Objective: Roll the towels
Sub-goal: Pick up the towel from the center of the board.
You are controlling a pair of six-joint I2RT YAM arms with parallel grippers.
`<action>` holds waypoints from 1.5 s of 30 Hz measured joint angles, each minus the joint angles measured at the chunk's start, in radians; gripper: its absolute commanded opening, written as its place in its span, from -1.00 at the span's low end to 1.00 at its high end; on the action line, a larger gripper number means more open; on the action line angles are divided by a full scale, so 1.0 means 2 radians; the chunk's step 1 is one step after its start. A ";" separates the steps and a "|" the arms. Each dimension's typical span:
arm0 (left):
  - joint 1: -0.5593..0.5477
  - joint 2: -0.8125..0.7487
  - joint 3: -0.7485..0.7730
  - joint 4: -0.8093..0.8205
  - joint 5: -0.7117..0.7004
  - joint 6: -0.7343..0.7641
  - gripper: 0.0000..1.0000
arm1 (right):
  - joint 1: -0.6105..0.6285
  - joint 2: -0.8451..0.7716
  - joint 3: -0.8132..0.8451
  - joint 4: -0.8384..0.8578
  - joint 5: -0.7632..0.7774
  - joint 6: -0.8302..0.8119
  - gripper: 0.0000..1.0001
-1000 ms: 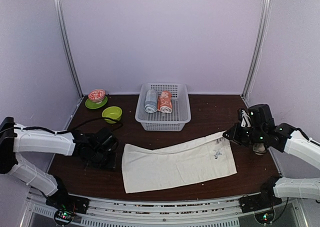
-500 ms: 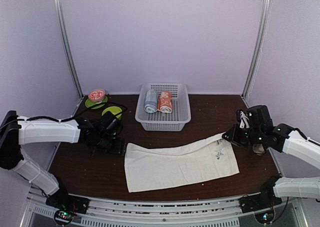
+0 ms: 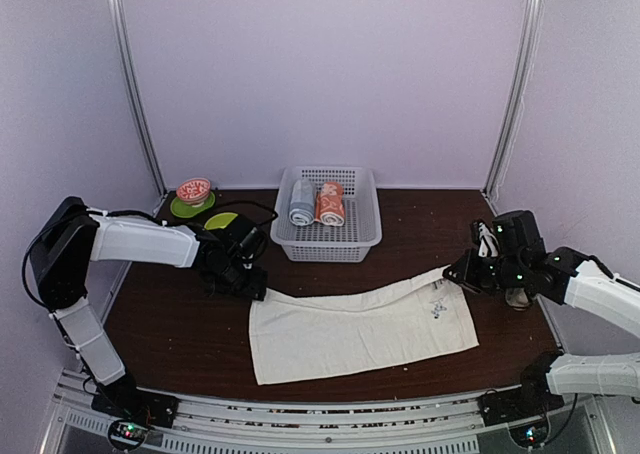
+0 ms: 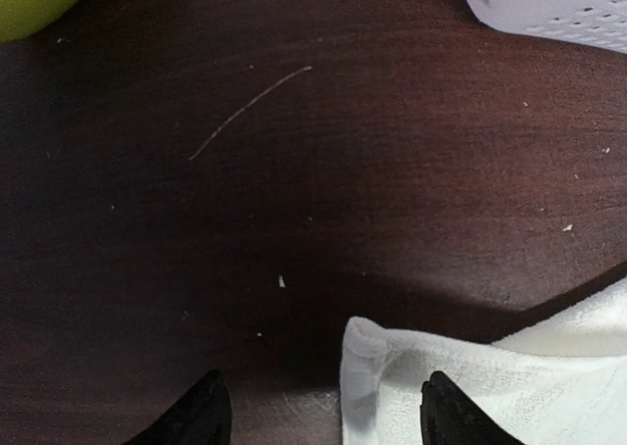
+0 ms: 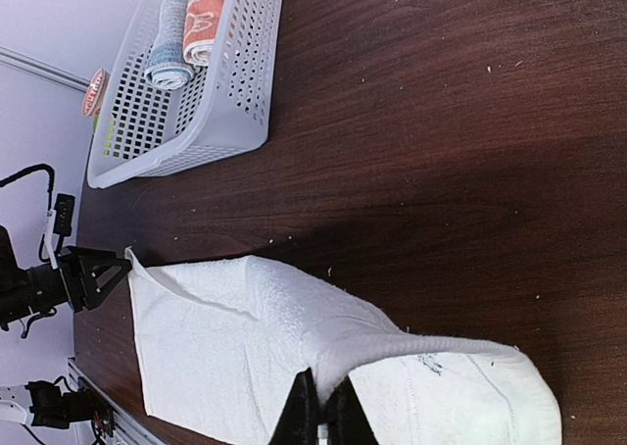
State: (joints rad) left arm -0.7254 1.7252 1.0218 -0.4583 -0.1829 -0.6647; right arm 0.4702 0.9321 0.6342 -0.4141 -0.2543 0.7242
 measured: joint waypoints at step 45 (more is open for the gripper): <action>-0.136 -0.438 -0.122 -0.013 0.018 0.101 -1.00 | -0.001 -0.134 0.061 -0.149 0.023 -0.051 -1.00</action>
State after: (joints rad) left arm -0.9981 0.8501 0.7780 -0.4839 -0.1463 -0.4622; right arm 0.4686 0.6643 0.7563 -0.7113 -0.2089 0.6228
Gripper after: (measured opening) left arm 0.017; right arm 0.033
